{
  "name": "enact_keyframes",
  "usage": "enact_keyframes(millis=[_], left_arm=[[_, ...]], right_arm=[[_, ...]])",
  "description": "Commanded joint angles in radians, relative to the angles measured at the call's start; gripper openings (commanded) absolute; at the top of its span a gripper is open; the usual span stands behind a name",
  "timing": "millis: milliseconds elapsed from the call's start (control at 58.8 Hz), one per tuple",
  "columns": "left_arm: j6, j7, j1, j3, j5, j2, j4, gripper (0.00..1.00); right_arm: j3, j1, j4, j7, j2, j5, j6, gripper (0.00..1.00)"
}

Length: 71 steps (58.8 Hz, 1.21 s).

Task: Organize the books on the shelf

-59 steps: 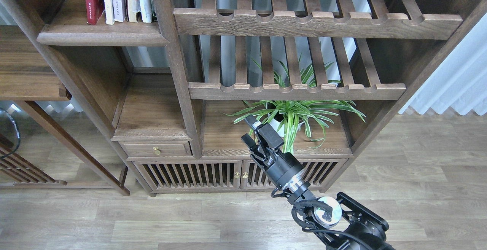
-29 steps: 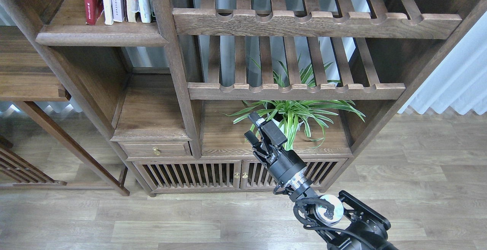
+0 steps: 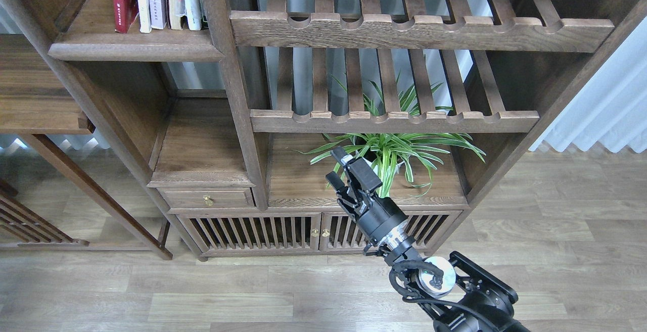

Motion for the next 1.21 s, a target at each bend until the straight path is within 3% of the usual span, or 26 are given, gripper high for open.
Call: enact_keyframes(millis=[0, 425, 732, 1191], left_arm=[[0.001, 0.000, 0.009, 0.008, 0.001, -0.040, -0.010, 0.98], [-0.002, 0.000, 0.012, 0.165, 0.024, -0.175, -0.011, 0.98], [0.012, 0.000, 0.128, 0.202, 0.232, -0.486, -0.011, 0.98], [-0.016, 0.000, 0.268, 0.190, 0.243, -0.556, -0.011, 0.97]], right_arm=[[0.019, 0.002, 0.000, 0.000, 0.000, 0.000, 0.000, 0.98], [0.039, -0.001, -0.002, 0.002, 0.000, 0.002, 0.000, 0.98], [0.067, -0.007, 0.000, 0.000, -0.020, 0.002, 0.000, 0.98], [0.151, -0.021, -0.002, 0.000, -0.071, 0.002, 0.000, 0.98]])
